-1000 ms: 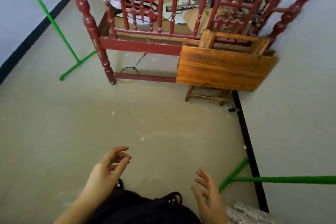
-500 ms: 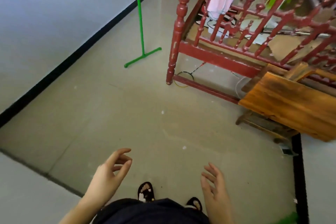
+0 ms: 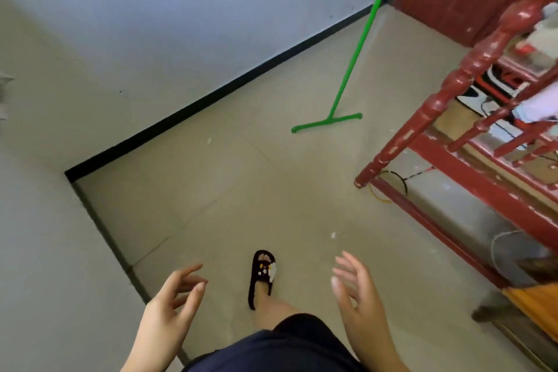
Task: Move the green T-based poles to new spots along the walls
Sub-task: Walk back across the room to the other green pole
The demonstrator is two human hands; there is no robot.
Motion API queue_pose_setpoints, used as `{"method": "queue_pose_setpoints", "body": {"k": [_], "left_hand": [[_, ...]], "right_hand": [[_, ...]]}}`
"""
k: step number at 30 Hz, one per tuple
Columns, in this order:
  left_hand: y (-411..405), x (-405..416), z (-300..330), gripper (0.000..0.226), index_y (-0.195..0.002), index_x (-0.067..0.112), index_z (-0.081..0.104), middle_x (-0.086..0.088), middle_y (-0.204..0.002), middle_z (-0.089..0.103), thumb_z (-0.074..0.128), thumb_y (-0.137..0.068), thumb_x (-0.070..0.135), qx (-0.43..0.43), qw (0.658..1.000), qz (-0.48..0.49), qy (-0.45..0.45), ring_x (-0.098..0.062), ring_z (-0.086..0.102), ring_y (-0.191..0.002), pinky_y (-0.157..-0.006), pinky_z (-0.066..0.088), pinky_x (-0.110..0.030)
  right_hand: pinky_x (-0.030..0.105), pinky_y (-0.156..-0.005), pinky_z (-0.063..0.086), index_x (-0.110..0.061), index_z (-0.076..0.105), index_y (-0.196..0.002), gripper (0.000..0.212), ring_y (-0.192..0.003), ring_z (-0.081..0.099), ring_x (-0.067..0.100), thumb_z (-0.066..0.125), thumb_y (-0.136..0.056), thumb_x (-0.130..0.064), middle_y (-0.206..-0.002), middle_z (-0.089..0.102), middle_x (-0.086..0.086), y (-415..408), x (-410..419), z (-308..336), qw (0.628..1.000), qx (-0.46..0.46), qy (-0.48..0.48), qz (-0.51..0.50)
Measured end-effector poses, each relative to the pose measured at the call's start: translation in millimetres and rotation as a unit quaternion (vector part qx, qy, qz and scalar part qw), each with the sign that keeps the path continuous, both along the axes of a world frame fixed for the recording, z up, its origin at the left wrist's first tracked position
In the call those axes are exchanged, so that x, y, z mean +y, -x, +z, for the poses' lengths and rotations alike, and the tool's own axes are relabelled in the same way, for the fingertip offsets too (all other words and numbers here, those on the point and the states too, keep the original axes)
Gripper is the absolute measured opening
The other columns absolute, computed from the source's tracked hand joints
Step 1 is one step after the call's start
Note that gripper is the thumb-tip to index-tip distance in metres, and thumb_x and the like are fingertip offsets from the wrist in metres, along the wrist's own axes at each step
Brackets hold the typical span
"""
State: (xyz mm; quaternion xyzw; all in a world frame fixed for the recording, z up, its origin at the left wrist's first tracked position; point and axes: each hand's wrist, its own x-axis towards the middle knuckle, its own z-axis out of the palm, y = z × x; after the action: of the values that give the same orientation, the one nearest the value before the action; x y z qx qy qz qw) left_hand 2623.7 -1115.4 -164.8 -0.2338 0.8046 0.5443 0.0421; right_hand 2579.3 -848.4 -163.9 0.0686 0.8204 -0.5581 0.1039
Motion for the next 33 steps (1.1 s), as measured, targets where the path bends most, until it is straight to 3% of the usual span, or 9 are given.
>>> {"method": "queue_pose_setpoints", "body": {"k": [2, 6, 9, 12, 17, 21, 24, 28, 33], "left_hand": [[36.0, -17.5, 2.9, 0.041, -0.087, 0.049, 0.056, -0.003, -0.081, 0.071, 0.06, -0.082, 0.008, 0.016, 0.999, 0.03, 0.003, 0.003, 0.065, -0.075, -0.066, 0.045, 0.0], [103.0, -54.6, 22.6, 0.036, -0.09, 0.048, 0.056, 0.021, -0.094, 0.067, 0.059, -0.083, 0.013, 0.055, 0.993, 0.109, 0.011, 0.002, 0.066, -0.078, -0.068, 0.045, 0.0], [141.5, -78.6, 31.0, 0.035, -0.091, 0.047, 0.056, 0.018, -0.096, 0.067, 0.058, -0.084, 0.013, 0.079, 0.983, 0.168, 0.007, 0.001, 0.065, -0.079, -0.071, 0.046, -0.001], [176.2, -104.1, 34.2, 0.034, -0.091, 0.047, 0.057, 0.017, -0.093, 0.068, 0.057, -0.083, 0.014, 0.087, 0.973, 0.213, 0.007, -0.001, 0.065, -0.081, -0.072, 0.046, -0.002], [253.0, -167.0, 28.3, 0.016, -0.09, 0.049, 0.057, 0.017, -0.092, 0.069, 0.058, -0.08, 0.036, 0.101, 0.962, 0.254, 0.002, -0.001, 0.066, -0.083, -0.075, 0.047, -0.006], [335.9, -241.4, 27.3, 0.028, -0.091, 0.042, 0.058, 0.014, -0.096, 0.068, 0.053, -0.085, 0.016, 0.108, 0.967, 0.231, 0.012, 0.0, 0.065, -0.084, -0.078, 0.048, -0.007], [409.4, -302.1, 41.3, 0.024, -0.097, 0.032, 0.059, 0.013, -0.095, 0.067, 0.052, -0.087, 0.011, 0.123, 0.97, 0.207, 0.028, -0.002, 0.064, -0.084, -0.076, 0.048, -0.006], [513.9, -353.2, 48.9, 0.023, -0.1, 0.029, 0.059, 0.011, -0.096, 0.067, 0.052, -0.087, 0.011, 0.116, 0.984, 0.133, 0.006, -0.004, 0.065, -0.084, -0.076, 0.047, -0.006], [643.1, -364.8, 43.9, 0.03, -0.1, 0.035, 0.057, 0.003, -0.095, 0.068, 0.053, -0.086, 0.01, 0.09, 0.996, 0.009, -0.013, -0.007, 0.065, -0.089, -0.08, 0.05, -0.011]], "right_hand": [[0.017, -0.082, 0.042, -0.049, 0.038, -0.109, 0.04, -0.107, 0.051, -0.008, 0.051, -0.087, -0.019, -0.121, 0.052, -0.017, 55.8, -20.5, 2.9, 1.0, 0.006, 0.015, 0.024], [0.018, -0.085, 0.04, -0.048, 0.038, -0.113, 0.034, -0.109, 0.051, -0.007, 0.048, -0.084, -0.035, -0.12, 0.052, -0.019, 159.0, -70.4, 22.2, 0.996, 0.026, 0.024, 0.076], [0.019, -0.087, 0.04, -0.05, 0.038, -0.112, 0.034, -0.109, 0.052, -0.006, 0.046, -0.082, -0.036, -0.121, 0.05, -0.022, 222.8, -108.8, 23.8, 0.991, 0.026, 0.033, 0.123], [0.019, -0.084, 0.04, -0.051, 0.039, -0.109, 0.04, -0.106, 0.053, -0.009, 0.05, -0.087, -0.02, -0.12, 0.051, -0.021, 276.5, -147.0, 19.1, 0.986, 0.024, 0.035, 0.159], [0.019, -0.085, 0.04, -0.045, 0.042, -0.108, 0.042, -0.1, 0.053, -0.014, 0.052, -0.086, -0.01, -0.117, 0.054, -0.016, 363.9, -214.1, 2.8, 0.983, 0.018, 0.04, 0.177], [0.003, -0.075, 0.043, -0.035, 0.042, -0.116, 0.036, -0.099, 0.053, -0.014, 0.049, -0.088, -0.012, -0.117, 0.054, -0.015, 438.3, -274.7, -5.8, 0.989, 0.019, 0.052, 0.14], [0.0, -0.072, 0.043, -0.034, 0.043, -0.114, 0.034, -0.093, 0.055, -0.013, 0.049, -0.088, -0.014, -0.115, 0.056, -0.007, 497.2, -321.3, 3.0, 0.993, 0.033, 0.069, 0.086], [0.017, -0.083, 0.051, -0.049, 0.043, -0.107, 0.031, -0.103, 0.057, 0.002, 0.046, -0.078, -0.041, -0.116, 0.056, -0.013, 561.4, -356.9, 23.2, 0.996, 0.048, 0.073, 0.001], [0.032, -0.088, 0.048, -0.05, 0.042, -0.106, 0.03, -0.107, 0.057, 0.011, 0.045, -0.077, -0.043, -0.114, 0.058, -0.014, 633.0, -360.4, 22.4, 0.99, 0.063, 0.053, -0.117]]}}
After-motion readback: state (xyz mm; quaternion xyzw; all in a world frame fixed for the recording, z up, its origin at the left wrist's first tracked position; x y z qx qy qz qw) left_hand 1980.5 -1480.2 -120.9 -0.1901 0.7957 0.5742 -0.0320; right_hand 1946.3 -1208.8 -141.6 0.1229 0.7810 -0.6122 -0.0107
